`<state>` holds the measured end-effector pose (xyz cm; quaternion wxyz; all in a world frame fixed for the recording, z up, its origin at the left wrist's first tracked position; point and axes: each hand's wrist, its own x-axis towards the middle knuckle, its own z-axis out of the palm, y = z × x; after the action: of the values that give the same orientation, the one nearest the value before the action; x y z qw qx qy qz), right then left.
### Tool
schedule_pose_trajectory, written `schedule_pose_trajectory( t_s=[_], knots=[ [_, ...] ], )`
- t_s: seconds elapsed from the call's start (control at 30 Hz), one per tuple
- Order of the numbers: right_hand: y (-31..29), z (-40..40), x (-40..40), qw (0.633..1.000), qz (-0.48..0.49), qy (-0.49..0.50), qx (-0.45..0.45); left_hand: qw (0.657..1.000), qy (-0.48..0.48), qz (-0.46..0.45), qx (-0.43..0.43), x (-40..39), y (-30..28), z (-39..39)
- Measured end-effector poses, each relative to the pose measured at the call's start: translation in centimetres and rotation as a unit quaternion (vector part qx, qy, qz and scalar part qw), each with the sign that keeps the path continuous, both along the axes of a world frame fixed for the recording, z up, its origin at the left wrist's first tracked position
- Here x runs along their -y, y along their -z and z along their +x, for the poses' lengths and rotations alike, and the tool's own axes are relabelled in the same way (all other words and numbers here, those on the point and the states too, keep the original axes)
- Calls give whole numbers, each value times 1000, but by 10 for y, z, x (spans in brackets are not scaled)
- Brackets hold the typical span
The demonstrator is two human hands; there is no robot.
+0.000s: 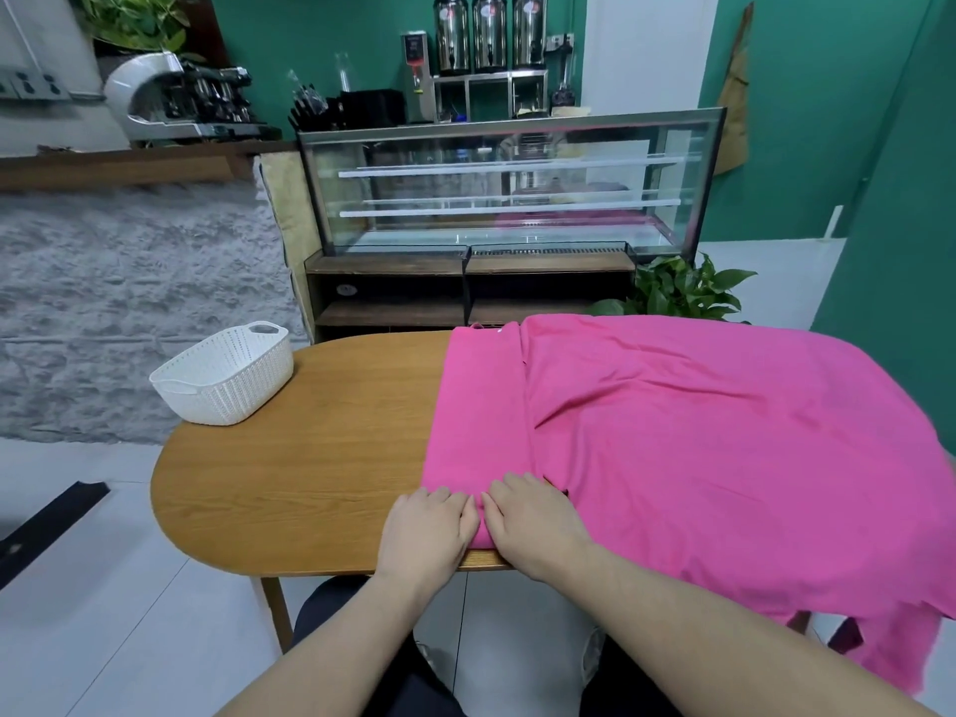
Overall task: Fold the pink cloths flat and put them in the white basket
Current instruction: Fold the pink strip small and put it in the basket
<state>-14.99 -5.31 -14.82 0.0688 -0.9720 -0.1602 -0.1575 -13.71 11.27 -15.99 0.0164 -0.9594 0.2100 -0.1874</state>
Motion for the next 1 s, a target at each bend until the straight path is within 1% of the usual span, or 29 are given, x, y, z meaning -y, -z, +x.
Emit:
schedule_pose_trajectory(
  t_s=[0.07,0.1,0.13,0.17,0.23,0.27,0.3,0.33,0.37,0.43,0.53,0.67,0.73,0.8,0.9,1.0],
  knots=[
    [6,-2,2,996,-49,22,74,997,-20,-44,-56,8,-8,2],
    [9,-2,4,995,-48,21,89,994,-39,-74,-75,12,-11,3],
    [12,-2,5,995,-48,9,86,991,-62,-80,-85,15,-12,5],
    [13,0,6,997,-52,-3,53,991,-75,-79,-76,17,-13,6],
    [17,6,7,996,-80,-38,-17,994,-83,-49,-54,17,-14,2],
    [19,10,7,993,-103,-52,-19,995,-81,-38,-40,15,-13,-1],
    [21,12,7,992,-113,-62,-8,997,-71,-30,-9,13,-9,-3],
    [21,13,6,993,-102,-65,5,998,-54,-26,32,9,-1,-4],
    [20,12,5,995,-74,-59,18,998,-33,-33,47,6,5,-5],
    [22,11,3,997,-14,-56,48,996,14,-68,63,0,12,-8],
    [21,10,-1,998,15,-38,49,991,69,-83,79,-9,18,-9],
    [10,8,-2,999,20,-22,15,995,69,-50,53,-9,6,-3],
    [10,5,-1,998,12,-20,53,998,37,-36,38,-5,3,0],
    [13,1,0,995,-21,5,99,999,3,-38,5,1,-1,-1],
    [19,3,1,994,-21,-7,107,995,-42,-68,-57,6,-6,0],
    [21,5,4,995,-11,-36,97,993,-59,-69,-80,11,-11,3]
  ],
)
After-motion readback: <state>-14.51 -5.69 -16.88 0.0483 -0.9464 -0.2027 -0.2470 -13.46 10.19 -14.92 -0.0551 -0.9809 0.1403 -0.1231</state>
